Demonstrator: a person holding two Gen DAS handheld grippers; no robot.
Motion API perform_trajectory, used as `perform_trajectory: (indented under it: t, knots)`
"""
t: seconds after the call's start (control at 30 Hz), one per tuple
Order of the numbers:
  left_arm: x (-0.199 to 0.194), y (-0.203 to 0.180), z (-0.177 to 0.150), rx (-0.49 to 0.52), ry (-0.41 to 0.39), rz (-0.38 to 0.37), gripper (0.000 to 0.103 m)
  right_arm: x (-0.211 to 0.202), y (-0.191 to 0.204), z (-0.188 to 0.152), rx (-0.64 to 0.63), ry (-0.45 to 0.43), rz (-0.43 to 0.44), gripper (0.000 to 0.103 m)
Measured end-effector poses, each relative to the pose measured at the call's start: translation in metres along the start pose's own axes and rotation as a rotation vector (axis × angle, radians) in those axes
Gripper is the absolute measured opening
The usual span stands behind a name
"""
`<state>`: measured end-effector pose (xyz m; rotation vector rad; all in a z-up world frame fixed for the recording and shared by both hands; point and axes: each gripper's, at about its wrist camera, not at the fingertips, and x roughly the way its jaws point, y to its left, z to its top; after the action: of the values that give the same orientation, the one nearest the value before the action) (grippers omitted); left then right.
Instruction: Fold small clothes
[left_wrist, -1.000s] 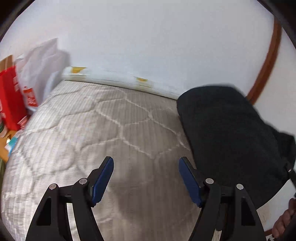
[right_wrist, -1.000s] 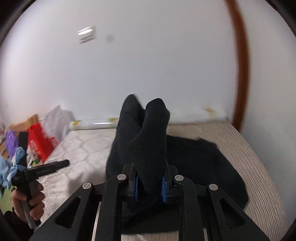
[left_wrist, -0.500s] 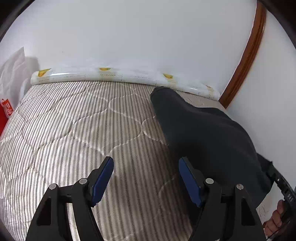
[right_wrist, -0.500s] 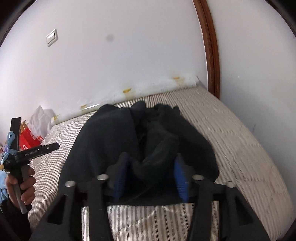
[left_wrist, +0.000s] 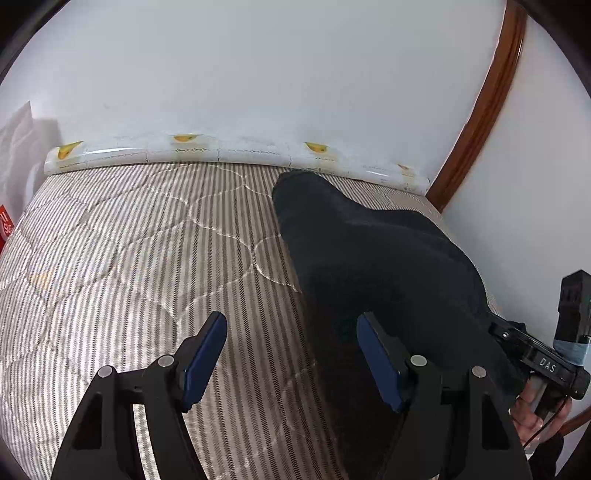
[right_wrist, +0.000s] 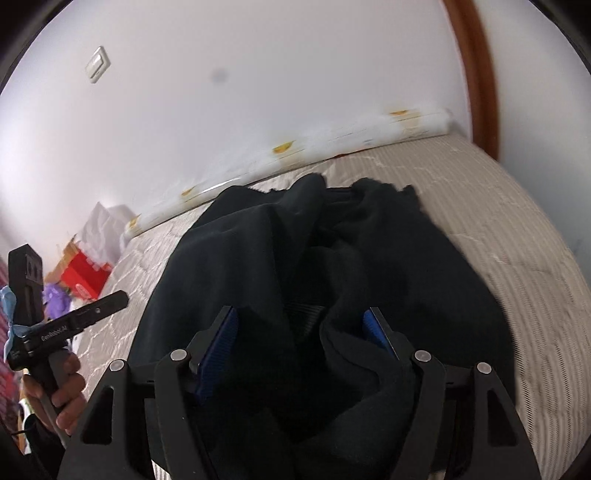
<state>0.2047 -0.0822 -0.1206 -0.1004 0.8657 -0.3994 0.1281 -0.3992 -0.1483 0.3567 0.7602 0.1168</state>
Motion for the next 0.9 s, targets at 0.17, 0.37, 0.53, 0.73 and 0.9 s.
perform_trajectory:
  t: [0.17, 0.37, 0.53, 0.73, 0.9]
  knots:
    - [0.007, -0.018, 0.0, 0.03, 0.005, -0.007, 0.071, -0.002, 0.009, 0.0, -0.07, -0.018, -0.009, 0.018]
    - [0.011, -0.04, -0.001, 0.065, 0.005, -0.002, 0.071, -0.03, 0.018, 0.0, -0.149, -0.129, -0.014, 0.012]
    - [0.005, -0.04, 0.003, 0.081, -0.016, 0.009, 0.071, -0.081, -0.002, 0.006, -0.132, -0.256, -0.076, 0.012]
    - [0.011, -0.046, 0.004, 0.057, -0.001, -0.033, 0.071, -0.063, -0.058, -0.008, -0.055, -0.148, -0.178, 0.013]
    - [0.017, -0.056, 0.0, 0.094, 0.015, -0.032, 0.071, -0.043, -0.069, -0.024, -0.072, -0.061, -0.283, 0.027]
